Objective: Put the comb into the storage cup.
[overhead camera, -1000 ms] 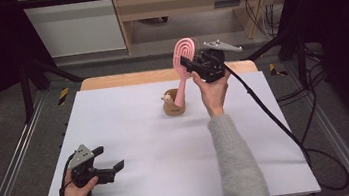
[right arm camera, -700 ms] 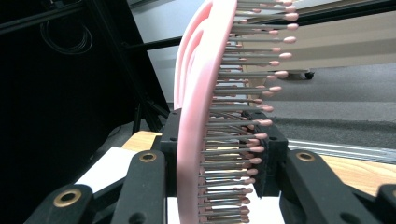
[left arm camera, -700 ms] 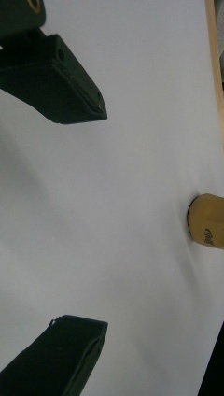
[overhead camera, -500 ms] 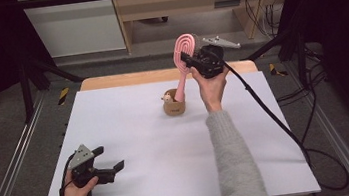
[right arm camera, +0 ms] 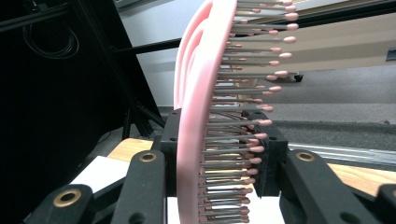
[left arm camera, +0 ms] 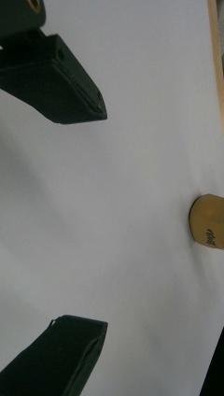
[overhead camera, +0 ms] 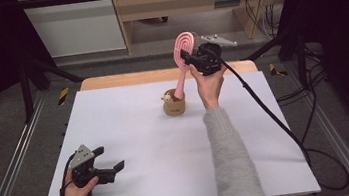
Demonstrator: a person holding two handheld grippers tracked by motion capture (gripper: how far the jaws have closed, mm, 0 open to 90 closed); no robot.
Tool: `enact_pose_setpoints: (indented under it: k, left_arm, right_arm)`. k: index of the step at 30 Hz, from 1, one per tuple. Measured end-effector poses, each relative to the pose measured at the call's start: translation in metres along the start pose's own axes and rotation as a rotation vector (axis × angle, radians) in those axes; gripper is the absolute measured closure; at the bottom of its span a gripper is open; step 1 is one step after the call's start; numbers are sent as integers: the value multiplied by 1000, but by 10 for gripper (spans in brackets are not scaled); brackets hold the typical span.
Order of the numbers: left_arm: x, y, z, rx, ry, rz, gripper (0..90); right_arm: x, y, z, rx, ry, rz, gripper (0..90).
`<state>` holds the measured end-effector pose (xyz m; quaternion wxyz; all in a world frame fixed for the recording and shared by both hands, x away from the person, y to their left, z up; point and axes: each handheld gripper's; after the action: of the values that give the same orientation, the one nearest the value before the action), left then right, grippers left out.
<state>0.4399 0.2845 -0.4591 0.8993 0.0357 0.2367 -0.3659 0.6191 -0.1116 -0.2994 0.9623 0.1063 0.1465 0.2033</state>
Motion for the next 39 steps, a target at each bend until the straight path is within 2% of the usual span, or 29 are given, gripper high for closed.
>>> enact_pose_setpoints:
  k: [16,39]
  left_arm:
    - [0,1,-1,-1,2,-1,14]
    - [1,0,-1,1,6,-3,14]
  right_arm:
    - [17,-4,-4,20,4,-16,635]
    - [33,0,-22,0,27,-38,635]
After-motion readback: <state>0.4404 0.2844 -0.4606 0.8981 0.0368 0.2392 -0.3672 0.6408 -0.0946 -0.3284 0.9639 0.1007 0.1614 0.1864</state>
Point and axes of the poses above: each handheld gripper's, and its own axes: x roughly forward along the jaws, z roughly out of its top, y roughly to its left, and after that the axes turned 2 degrees about -z, right-handed
